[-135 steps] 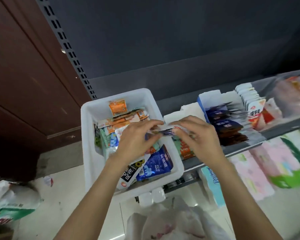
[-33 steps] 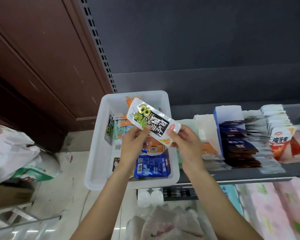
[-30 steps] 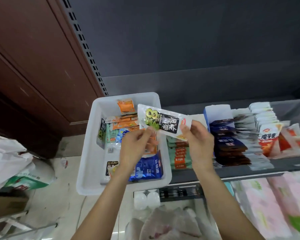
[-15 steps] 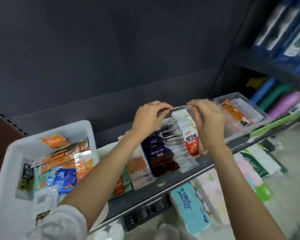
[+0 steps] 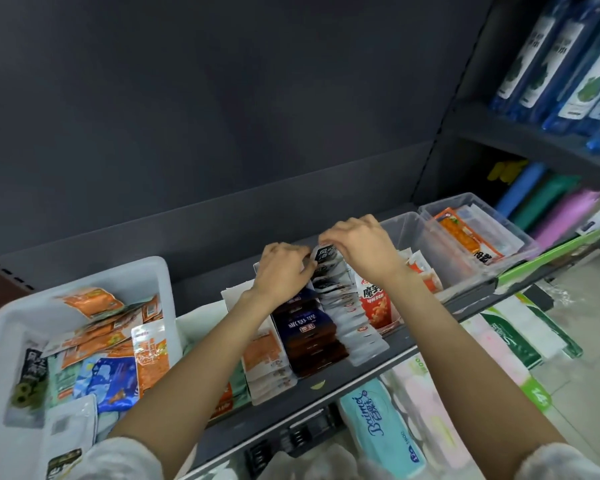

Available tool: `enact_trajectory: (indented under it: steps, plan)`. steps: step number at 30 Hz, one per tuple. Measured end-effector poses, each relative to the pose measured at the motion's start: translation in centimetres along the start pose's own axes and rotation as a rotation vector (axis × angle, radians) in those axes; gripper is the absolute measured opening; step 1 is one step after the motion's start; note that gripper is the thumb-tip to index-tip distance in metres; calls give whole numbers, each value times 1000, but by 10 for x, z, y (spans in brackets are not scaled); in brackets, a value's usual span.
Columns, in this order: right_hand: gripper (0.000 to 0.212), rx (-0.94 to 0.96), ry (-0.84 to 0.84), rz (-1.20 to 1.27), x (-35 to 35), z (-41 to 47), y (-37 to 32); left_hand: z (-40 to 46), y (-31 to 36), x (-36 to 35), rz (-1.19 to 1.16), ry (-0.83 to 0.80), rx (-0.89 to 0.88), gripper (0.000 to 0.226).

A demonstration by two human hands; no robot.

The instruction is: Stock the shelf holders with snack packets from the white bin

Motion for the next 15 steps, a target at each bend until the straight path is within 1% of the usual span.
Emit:
enact_trajectory:
  steps: [2,4,7,9,10,11,12,13,15]
  plan:
    - [37,15,-79,-61,-8,0,-5,-4,-3,2,24,38,-5,28]
    - [43,10,-168,-106,-13,-2,-10,-8,-5,2,6,13,3,28]
    - [45,-38,-282,-177,-19,-6,-13,-14,-7,-3,-52,-50,16,29]
    - [44,-71,-309,-175,-23,-12,-12,-17,-8,-4,-123,-74,33,30]
    - [44,-94,-306,-138,-24,-15,-12,-19,-7,-2,-159,-61,47,29]
    - [44,-120,-275,-72,-23,-18,-13,-22,-7,3,-191,-30,64,28]
    - [43,-145,-204,19,-19,-21,-17,-27,-8,11,-219,29,85,27]
    - [40,-169,-98,125,-12,-24,-24,-34,-8,21,-244,122,103,24]
    - [33,-218,92,343,3,-33,-46,-56,-11,47,-288,369,123,19]
Point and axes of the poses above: each hand's wrist, its own z-axis towards the middle knuckle, its own x-axis out of the back of the hand, y = z × x, the point moved 2 cm from there along z, towards the middle knuckle, and after that the axes turned 12 degrees about -x, right-handed, at the moved point
